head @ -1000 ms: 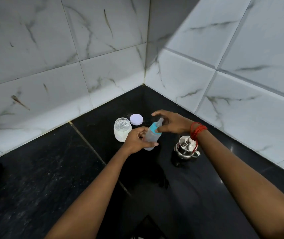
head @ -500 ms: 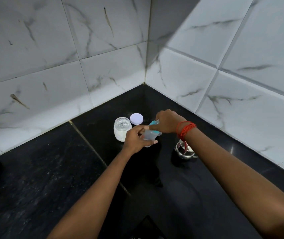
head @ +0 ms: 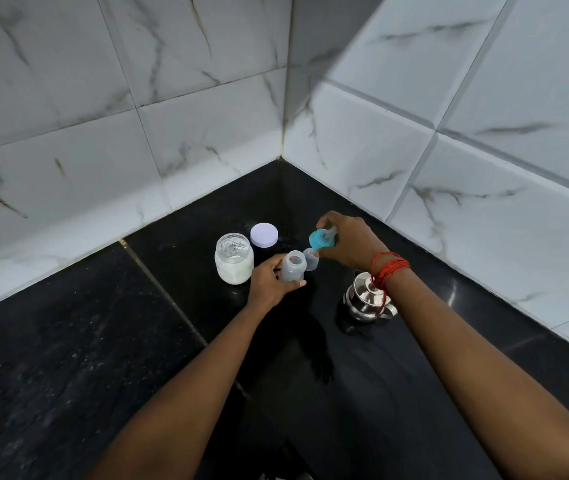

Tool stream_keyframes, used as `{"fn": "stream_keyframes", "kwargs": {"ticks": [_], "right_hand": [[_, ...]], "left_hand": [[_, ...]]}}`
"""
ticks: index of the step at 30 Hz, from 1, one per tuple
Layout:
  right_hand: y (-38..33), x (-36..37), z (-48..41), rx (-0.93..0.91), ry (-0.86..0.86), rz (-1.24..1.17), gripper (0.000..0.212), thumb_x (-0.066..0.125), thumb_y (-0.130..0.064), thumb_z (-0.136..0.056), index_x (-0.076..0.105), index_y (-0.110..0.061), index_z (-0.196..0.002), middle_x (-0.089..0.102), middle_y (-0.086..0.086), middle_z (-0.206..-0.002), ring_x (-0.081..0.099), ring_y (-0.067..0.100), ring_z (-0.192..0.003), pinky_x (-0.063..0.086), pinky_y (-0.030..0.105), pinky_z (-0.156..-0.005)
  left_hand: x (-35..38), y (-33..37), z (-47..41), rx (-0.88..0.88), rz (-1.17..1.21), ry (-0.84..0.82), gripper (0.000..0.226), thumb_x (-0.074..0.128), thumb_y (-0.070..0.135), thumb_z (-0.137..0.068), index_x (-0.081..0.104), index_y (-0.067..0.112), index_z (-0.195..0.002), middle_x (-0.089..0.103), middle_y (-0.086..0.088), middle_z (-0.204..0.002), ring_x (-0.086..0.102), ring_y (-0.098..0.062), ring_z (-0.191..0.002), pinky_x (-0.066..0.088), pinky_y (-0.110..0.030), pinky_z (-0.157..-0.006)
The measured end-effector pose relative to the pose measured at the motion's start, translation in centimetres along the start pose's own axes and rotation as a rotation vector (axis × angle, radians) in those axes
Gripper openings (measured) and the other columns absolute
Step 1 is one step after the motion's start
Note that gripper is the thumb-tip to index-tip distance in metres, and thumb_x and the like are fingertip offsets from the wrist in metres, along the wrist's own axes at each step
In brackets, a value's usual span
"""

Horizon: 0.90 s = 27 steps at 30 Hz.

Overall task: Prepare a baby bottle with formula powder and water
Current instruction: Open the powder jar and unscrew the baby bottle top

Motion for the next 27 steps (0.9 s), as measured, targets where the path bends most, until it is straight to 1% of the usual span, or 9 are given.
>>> {"fn": "stream_keyframes", "kwargs": {"ticks": [3, 7, 11, 15, 17, 19, 22, 25, 27], "right_hand": [[1.6, 1.0, -0.3, 0.039, 0.008, -0.02, 0.046, 0.084, -0.022, -0.074, 0.059, -0.021, -0.113, 0.064, 0.006, -0.115, 0.065, 0.024, -0.1, 0.058, 0.038, -0.086], [2.7, 2.5, -1.1, 0.068, 0.006, -0.05, 0.049, 0.083, -0.018, -0.075, 0.06, -0.023, -0.117, 0.062, 0.005, -0.118, 0.062, 0.021, -0.104, 0.056, 0.033, -0.086], [2.7, 2.6, -2.2, 0.063, 0.052, -0.076, 0.049, 0.081, -0.016, -0.072, 0.062, -0.022, -0.117, 0.062, 0.005, -0.117, 0.061, 0.021, -0.102, 0.054, 0.033, -0.088], [2.6, 3.2, -3.6, 0.041, 0.059, -0.071, 0.047, 0.079, -0.013, -0.074, 0.064, -0.018, -0.118, 0.063, 0.006, -0.117, 0.061, 0.021, -0.102, 0.049, 0.027, -0.085], [2.3, 3.6, -4.6, 0.022, 0.051, -0.053, 0.045, 0.079, -0.014, -0.075, 0.065, -0.016, -0.118, 0.064, 0.009, -0.117, 0.062, 0.023, -0.103, 0.052, 0.03, -0.088], [1.9, 4.1, -5.8, 0.007, 0.034, -0.019, 0.045, 0.079, -0.016, -0.076, 0.065, -0.014, -0.119, 0.066, 0.011, -0.117, 0.064, 0.026, -0.104, 0.054, 0.037, -0.092], [1.5, 5.8, -8.0, -0.004, -0.02, 0.061, 0.049, 0.08, -0.021, -0.079, 0.062, -0.015, -0.124, 0.066, 0.012, -0.119, 0.064, 0.027, -0.104, 0.055, 0.038, -0.091], [1.5, 8.8, -10.0, 0.011, -0.12, 0.202, 0.052, 0.079, -0.03, -0.081, 0.058, -0.021, -0.128, 0.056, 0.016, -0.125, 0.062, 0.032, -0.106, 0.054, 0.04, -0.093], [1.2, 11.0, -10.9, -0.022, -0.168, 0.308, 0.052, 0.076, -0.034, -0.082, 0.058, -0.021, -0.129, 0.055, 0.017, -0.125, 0.059, 0.035, -0.109, 0.051, 0.04, -0.095]], "left_hand": [[0.5, -1.1, -0.6, -0.017, 0.004, -0.011, 0.062, 0.097, 0.014, -0.067, 0.066, 0.027, -0.12, 0.073, 0.008, -0.113, 0.07, -0.007, -0.105, 0.055, -0.015, -0.087], [0.7, -3.1, -0.4, -0.048, -0.009, -0.006, 0.062, 0.097, 0.016, -0.067, 0.067, 0.024, -0.121, 0.072, 0.008, -0.112, 0.068, -0.005, -0.102, 0.056, -0.016, -0.086], [0.8, -3.9, 0.0, -0.053, 0.024, -0.003, 0.065, 0.096, 0.011, -0.067, 0.067, 0.018, -0.125, 0.072, 0.005, -0.115, 0.068, -0.006, -0.104, 0.052, -0.01, -0.084], [0.6, -4.2, 0.5, -0.016, -0.009, -0.012, 0.076, 0.098, 0.017, -0.064, 0.063, 0.021, -0.131, 0.07, 0.007, -0.123, 0.067, -0.007, -0.113, 0.053, -0.017, -0.095], [0.0, -4.8, 0.8, -0.019, -0.031, 0.002, 0.078, 0.099, 0.019, -0.064, 0.062, 0.02, -0.132, 0.069, 0.008, -0.126, 0.064, -0.005, -0.117, 0.051, -0.019, -0.1], [-1.1, -5.4, 1.3, -0.029, -0.061, 0.046, 0.077, 0.098, 0.019, -0.065, 0.062, 0.017, -0.133, 0.067, 0.007, -0.127, 0.062, -0.005, -0.117, 0.05, -0.019, -0.101], [-3.2, -6.0, 2.5, -0.047, -0.084, 0.132, 0.064, 0.093, 0.017, -0.073, 0.065, 0.014, -0.131, 0.069, 0.008, -0.12, 0.064, -0.004, -0.112, 0.052, -0.018, -0.096], [-5.3, -6.5, 3.7, -0.082, -0.057, 0.195, 0.04, 0.085, 0.01, -0.083, 0.071, 0.018, -0.12, 0.073, 0.006, -0.103, 0.069, -0.009, -0.099, 0.057, -0.022, -0.089], [-6.7, -6.7, 4.3, -0.098, -0.048, 0.22, 0.028, 0.08, 0.004, -0.087, 0.074, 0.016, -0.112, 0.075, 0.004, -0.094, 0.072, -0.01, -0.09, 0.057, -0.02, -0.083]]}}
Point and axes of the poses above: each hand's wrist, its own z-axis away from the middle knuckle, its own x-axis out of the palm, y = z × x, the point moved 10 cm from there along -z, towards the middle knuckle
